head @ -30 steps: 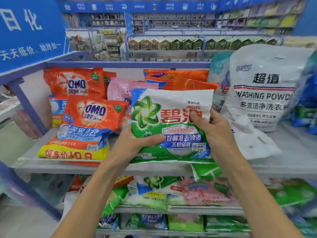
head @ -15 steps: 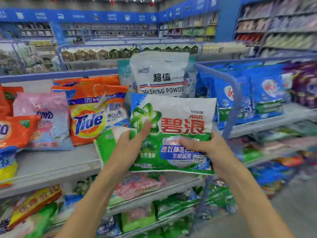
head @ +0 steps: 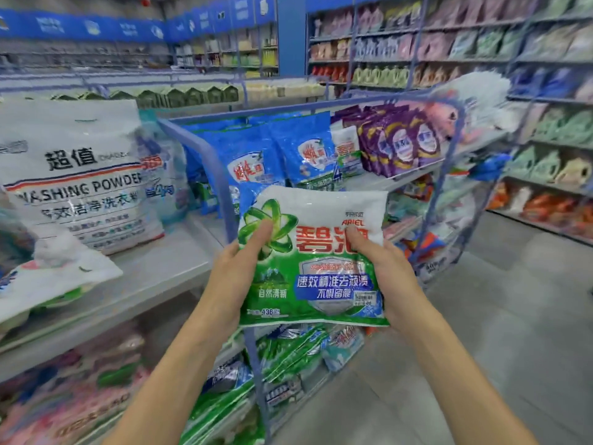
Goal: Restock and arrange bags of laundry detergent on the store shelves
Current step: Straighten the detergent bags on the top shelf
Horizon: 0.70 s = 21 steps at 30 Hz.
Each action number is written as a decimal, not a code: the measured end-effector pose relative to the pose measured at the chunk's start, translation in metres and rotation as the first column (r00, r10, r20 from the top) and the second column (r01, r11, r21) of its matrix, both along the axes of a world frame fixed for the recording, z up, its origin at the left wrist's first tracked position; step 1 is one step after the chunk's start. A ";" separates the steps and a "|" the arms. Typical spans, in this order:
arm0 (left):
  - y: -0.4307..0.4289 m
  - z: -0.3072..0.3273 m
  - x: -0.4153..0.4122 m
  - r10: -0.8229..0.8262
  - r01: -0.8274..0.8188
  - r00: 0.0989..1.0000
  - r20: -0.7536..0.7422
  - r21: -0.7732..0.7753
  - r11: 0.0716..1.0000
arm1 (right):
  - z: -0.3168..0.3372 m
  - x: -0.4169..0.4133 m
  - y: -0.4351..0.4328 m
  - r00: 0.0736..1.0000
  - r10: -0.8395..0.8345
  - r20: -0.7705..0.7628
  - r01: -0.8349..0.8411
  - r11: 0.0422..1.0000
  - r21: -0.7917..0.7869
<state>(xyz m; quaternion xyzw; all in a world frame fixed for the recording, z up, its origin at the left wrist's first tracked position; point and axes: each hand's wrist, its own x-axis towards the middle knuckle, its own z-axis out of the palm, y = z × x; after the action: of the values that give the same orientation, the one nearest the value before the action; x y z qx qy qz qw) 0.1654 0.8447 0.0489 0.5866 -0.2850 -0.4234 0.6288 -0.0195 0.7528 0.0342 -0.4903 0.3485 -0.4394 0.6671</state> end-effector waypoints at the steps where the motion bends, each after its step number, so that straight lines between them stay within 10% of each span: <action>1: -0.013 0.000 -0.009 -0.035 0.035 0.999 -0.023 -0.010 0.999 | -0.001 -0.009 -0.008 1.000 -0.031 -0.001 0.031 0.999 -0.015; 21: -0.344 -0.016 -0.098 -0.014 0.014 1.000 -0.008 -0.035 0.999 | 0.005 -0.098 -0.319 0.981 -0.192 -0.012 0.189 0.973 -0.135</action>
<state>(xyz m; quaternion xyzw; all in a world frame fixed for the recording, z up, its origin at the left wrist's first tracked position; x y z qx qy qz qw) 0.0674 0.5010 0.0325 0.5718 -0.2939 -0.4250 0.6373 -0.1171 0.4336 0.0393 -0.5036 0.3722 -0.5175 0.5831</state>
